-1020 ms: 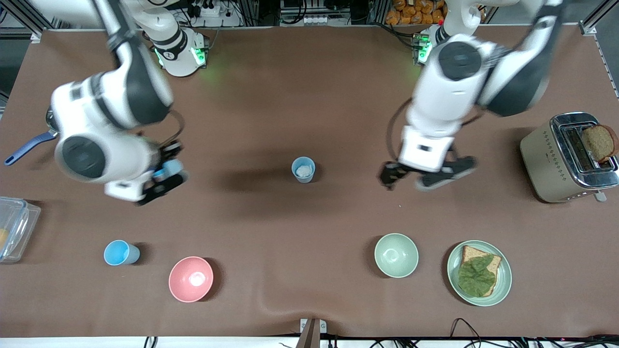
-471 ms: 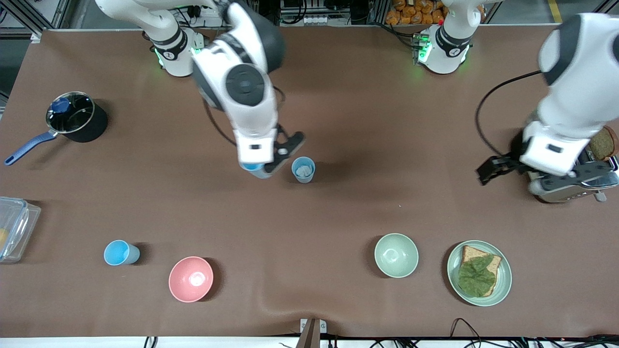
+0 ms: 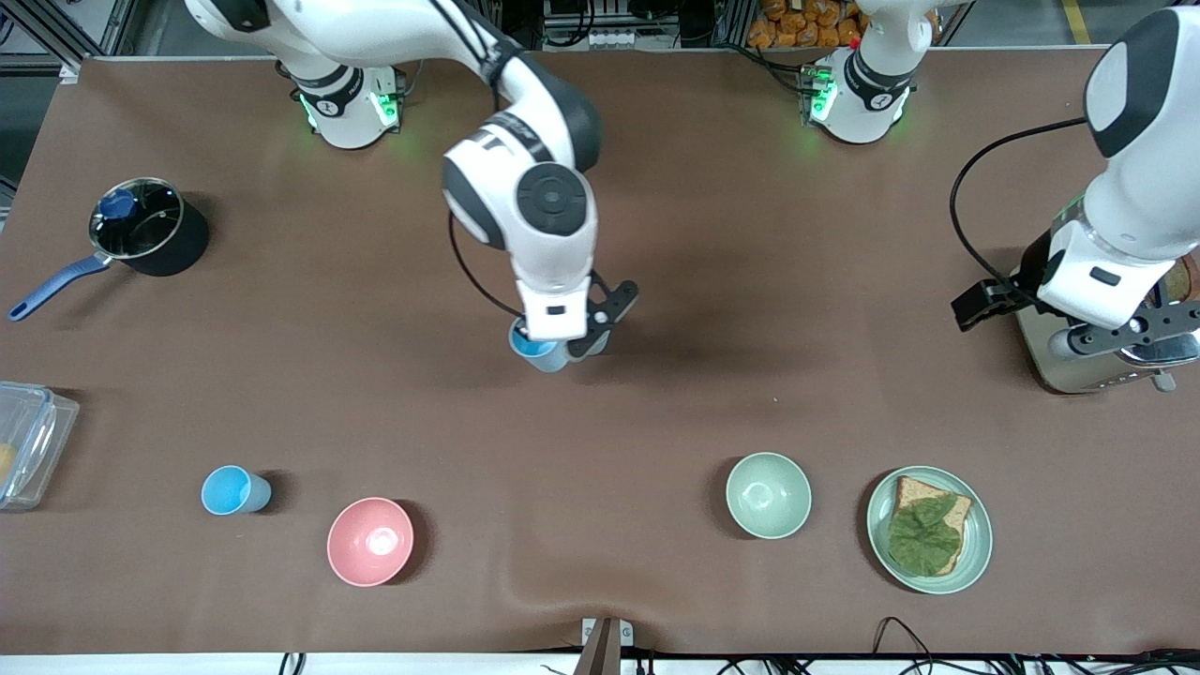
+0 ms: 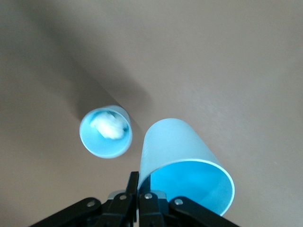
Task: Stack blue cups with both arms
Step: 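Lower the held cup into the placed blue cup with the right gripper, then open the right gripper and raise it away from the stacked cups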
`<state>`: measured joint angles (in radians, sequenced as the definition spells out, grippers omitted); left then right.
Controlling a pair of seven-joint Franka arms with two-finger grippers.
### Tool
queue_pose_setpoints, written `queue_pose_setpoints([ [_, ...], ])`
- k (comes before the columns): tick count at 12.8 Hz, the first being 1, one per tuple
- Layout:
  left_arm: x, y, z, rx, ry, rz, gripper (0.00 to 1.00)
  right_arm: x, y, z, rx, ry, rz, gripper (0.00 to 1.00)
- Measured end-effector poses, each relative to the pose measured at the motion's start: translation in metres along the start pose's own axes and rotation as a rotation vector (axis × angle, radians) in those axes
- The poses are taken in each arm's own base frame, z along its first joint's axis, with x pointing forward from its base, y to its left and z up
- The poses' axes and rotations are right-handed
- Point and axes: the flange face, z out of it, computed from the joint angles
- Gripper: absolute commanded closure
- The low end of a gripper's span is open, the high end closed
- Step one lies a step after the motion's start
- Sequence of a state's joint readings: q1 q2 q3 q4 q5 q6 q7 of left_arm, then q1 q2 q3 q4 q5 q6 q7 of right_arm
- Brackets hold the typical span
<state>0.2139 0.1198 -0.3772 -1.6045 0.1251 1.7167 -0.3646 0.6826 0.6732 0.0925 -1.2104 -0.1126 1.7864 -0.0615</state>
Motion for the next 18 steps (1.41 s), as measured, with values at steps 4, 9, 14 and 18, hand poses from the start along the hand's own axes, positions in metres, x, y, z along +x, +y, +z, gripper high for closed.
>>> queue_pose_setpoints([
  [4,-0.004,-0.031,-0.01,0.003,-0.032,0.023,0.0,0.01,-0.063,0.019,-0.019,-0.017,0.186,1.0],
  [9,-0.01,-0.045,-0.008,-0.031,-0.085,0.003,0.0,0.008,-0.065,0.022,-0.024,-0.032,0.276,1.0],
  [14,-0.012,-0.049,0.002,-0.025,-0.106,0.0,0.0,0.009,-0.072,0.037,-0.029,-0.054,0.353,1.0],
  [18,-0.015,-0.05,0.001,-0.023,-0.104,-0.001,0.0,0.012,-0.076,0.045,-0.024,-0.056,0.389,1.0],
])
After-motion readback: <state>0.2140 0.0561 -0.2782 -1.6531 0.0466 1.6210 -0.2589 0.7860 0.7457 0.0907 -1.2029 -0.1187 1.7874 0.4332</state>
